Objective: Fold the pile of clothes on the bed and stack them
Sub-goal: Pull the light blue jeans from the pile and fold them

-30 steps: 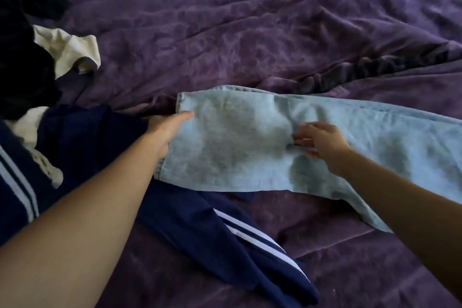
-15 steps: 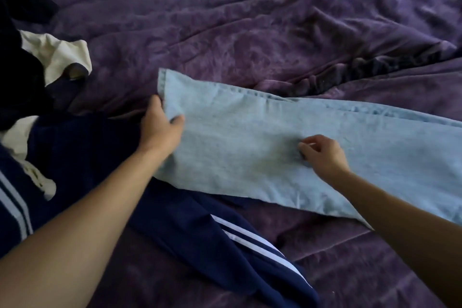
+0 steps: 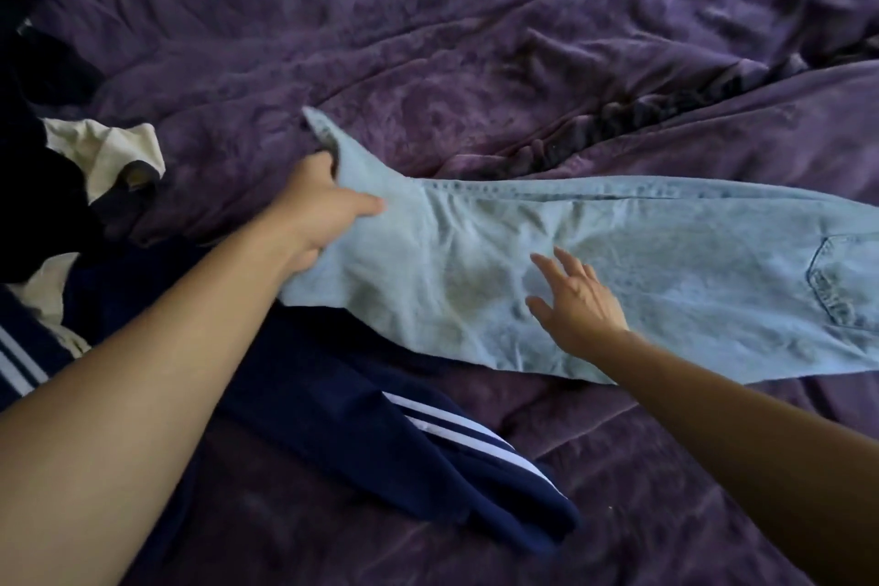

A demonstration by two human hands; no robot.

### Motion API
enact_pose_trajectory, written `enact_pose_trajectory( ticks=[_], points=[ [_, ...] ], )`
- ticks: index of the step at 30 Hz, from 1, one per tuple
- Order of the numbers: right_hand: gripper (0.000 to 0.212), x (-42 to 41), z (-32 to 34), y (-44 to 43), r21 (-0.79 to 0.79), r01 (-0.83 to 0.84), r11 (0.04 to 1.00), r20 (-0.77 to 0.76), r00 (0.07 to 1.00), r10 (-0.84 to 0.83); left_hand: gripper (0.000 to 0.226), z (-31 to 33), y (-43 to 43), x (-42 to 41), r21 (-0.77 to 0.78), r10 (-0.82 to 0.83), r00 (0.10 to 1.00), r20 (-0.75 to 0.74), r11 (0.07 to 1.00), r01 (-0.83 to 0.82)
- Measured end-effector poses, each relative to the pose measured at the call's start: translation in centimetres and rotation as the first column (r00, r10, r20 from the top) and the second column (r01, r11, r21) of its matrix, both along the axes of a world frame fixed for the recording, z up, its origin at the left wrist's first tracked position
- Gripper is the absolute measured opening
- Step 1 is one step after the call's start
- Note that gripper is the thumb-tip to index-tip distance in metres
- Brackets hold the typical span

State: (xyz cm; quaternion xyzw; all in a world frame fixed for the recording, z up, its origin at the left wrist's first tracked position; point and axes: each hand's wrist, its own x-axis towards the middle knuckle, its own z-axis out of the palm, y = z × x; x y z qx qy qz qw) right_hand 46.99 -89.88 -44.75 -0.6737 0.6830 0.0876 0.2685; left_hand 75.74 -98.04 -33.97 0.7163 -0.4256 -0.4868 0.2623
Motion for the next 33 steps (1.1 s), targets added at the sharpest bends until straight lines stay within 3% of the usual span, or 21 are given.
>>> enact_pose_trajectory(
  ticks=[6, 9, 11, 13, 15, 17, 19, 23, 25, 28, 31, 33],
  points=[
    [0.063, -7.1, 1.0, 3.6, 0.038, 0.185, 0.982, -0.086, 0.98, -0.181, 0.05, 1.5, 0.9, -15.8, -0.091, -0.379, 0.925, 0.029, 0.92, 0.38],
    [0.059, -10.9, 0.9, 5.2, 0.023, 0.219, 0.975, -0.146, 0.966, -0.213, 0.068, -1.5, 2.7, -20.1, 0.01, -0.48, 0.872, -0.098, 0.876, 0.483],
    [0.053, -13.0, 0.4, 6.2, 0.014, 0.236, 0.972, -0.162, 0.96, -0.23, 0.067, -4.5, 4.2, -20.5, 0.083, -0.561, 0.827, -0.041, 0.823, 0.562],
    [0.053, -14.3, -0.5, 7.2, 0.03, 0.245, 0.969, -0.186, 0.954, -0.236, 0.061, -7.6, 5.9, -19.5, 0.196, -0.697, 0.693, 0.188, 0.717, 0.668],
    [0.057, -14.9, -1.5, 8.0, 0.044, 0.236, 0.971, -0.2, 0.954, -0.223, 0.054, -10.0, 8.0, -18.2, 0.373, -0.824, 0.444, 0.351, 0.558, 0.741],
    [0.06, -15.1, -2.1, 8.4, 0.038, 0.221, 0.974, -0.184, 0.96, -0.211, 0.048, -11.2, 9.8, -17.4, 0.509, -0.884, 0.25, 0.396, 0.437, 0.741],
    [0.061, -15.6, -2.0, 8.6, 0.043, 0.215, 0.976, -0.14, 0.968, -0.208, 0.045, -11.1, 10.7, -17.6, 0.573, -0.898, 0.164, 0.409, 0.393, 0.72],
    [0.052, -19.8, 0.1, 8.5, 0.0, 0.301, 0.954, -0.048, 0.953, -0.301, 0.036, -8.9, 9.9, -20.6, 0.607, -0.893, 0.135, 0.43, 0.396, 0.689],
    [0.046, -23.6, 1.6, 8.2, -0.07, 0.402, 0.913, -0.038, 0.913, -0.406, 0.03, -8.0, 9.5, -23.2, 0.542, -0.87, 0.149, 0.47, 0.417, 0.729],
    [0.043, -30.5, 3.7, 7.4, -0.208, 0.528, 0.823, -0.055, 0.834, -0.549, 0.028, -7.4, 9.8, -28.5, 0.368, -0.819, 0.246, 0.518, 0.472, 0.801],
    [0.055, -37.9, 4.6, 6.0, -0.33, 0.581, 0.744, -0.099, 0.763, -0.639, 0.036, -8.0, 11.0, -34.8, 0.222, -0.778, 0.341, 0.528, 0.514, 0.828],
    [0.065, -42.2, 4.4, 4.7, -0.327, 0.669, 0.667, -0.086, 0.682, -0.726, 0.039, -8.9, 11.8, -38.7, 0.167, -0.752, 0.391, 0.531, 0.545, 0.822]
  ],
)
